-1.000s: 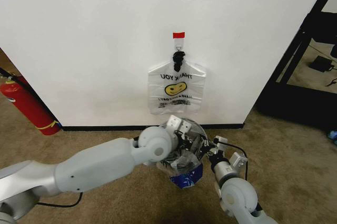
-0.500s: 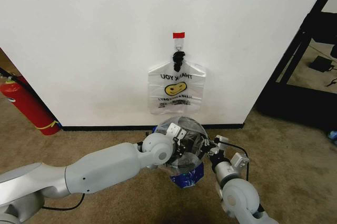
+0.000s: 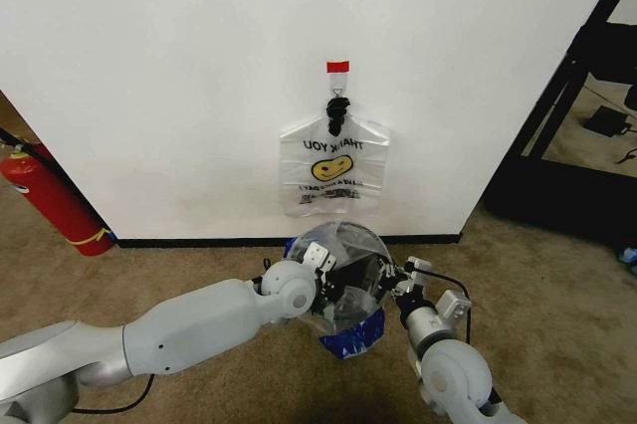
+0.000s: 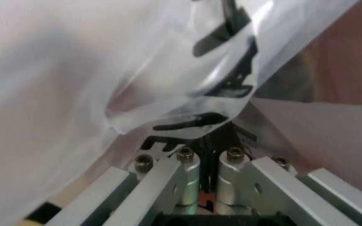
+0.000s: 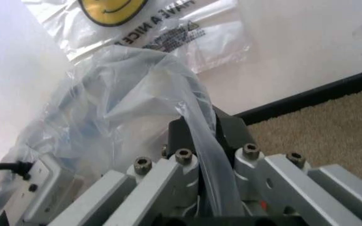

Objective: Pick up the garbage bag from the wall and place it over the trash bin.

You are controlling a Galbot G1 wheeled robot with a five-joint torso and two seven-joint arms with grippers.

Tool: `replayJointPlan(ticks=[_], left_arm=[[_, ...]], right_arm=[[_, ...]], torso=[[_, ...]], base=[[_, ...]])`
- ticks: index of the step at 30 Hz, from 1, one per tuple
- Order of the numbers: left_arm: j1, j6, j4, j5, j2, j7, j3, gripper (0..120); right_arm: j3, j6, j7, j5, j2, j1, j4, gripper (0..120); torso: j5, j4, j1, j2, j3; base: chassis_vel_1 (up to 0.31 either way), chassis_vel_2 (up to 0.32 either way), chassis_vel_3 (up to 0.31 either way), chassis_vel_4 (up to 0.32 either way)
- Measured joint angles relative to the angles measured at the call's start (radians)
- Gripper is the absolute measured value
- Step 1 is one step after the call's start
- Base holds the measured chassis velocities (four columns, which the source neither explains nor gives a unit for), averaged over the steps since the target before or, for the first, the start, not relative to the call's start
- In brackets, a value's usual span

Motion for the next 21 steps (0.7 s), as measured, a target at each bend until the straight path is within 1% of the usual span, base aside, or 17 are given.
replayJointPlan(ticks=[4, 6, 14, 16, 18, 21], left_arm=[[0.002, -0.002, -0.012, -0.003, -0.004, 0.007, -0.009, 0], [0.001, -0.004, -0.033, -0.005, -0.015, 0.011, -0.008, 0], [-0.043, -0.003, -0.047, -0.010, -0.059, 0.011, 0.040, 0], [-0.051, -0.003, -0.040, -0.010, -0.069, 0.011, 0.047, 0], [-0.068, -0.003, 0.007, -0.009, -0.100, 0.014, 0.058, 0], [-0.078, -0.003, 0.052, -0.001, -0.118, 0.026, 0.069, 0]], right_arm=[[-0.002, 0.002, 0.000, -0.005, 0.003, 0.002, -0.004, 1], [-0.008, 0.002, 0.001, -0.012, 0.006, 0.005, -0.008, 1], [-0.018, 0.003, -0.007, -0.031, 0.014, 0.003, -0.017, 1], [-0.019, 0.004, -0.008, -0.032, 0.014, 0.002, -0.017, 1], [-0.023, 0.006, -0.016, -0.036, 0.013, -0.006, -0.016, 1], [-0.023, 0.009, -0.020, -0.037, 0.008, -0.008, -0.010, 1]], torso=[[-0.0001, -0.0001, 0.000, 0.000, 0.000], [0.0000, 0.0001, 0.000, 0.000, 0.000], [0.0001, -0.0001, 0.000, 0.000, 0.000], [0.0001, -0.0001, 0.000, 0.000, 0.000], [0.0001, -0.0001, 0.000, 0.000, 0.000], [0.0000, -0.0003, 0.000, 0.000, 0.000]], base=[[0.000, 0.000, 0.000, 0.000], [0.000, 0.000, 0.000, 0.000], [0.000, 0.000, 0.000, 0.000], [0.000, 0.000, 0.000, 0.000], [0.000, 0.000, 0.000, 0.000], [0.000, 0.000, 0.000, 0.000]])
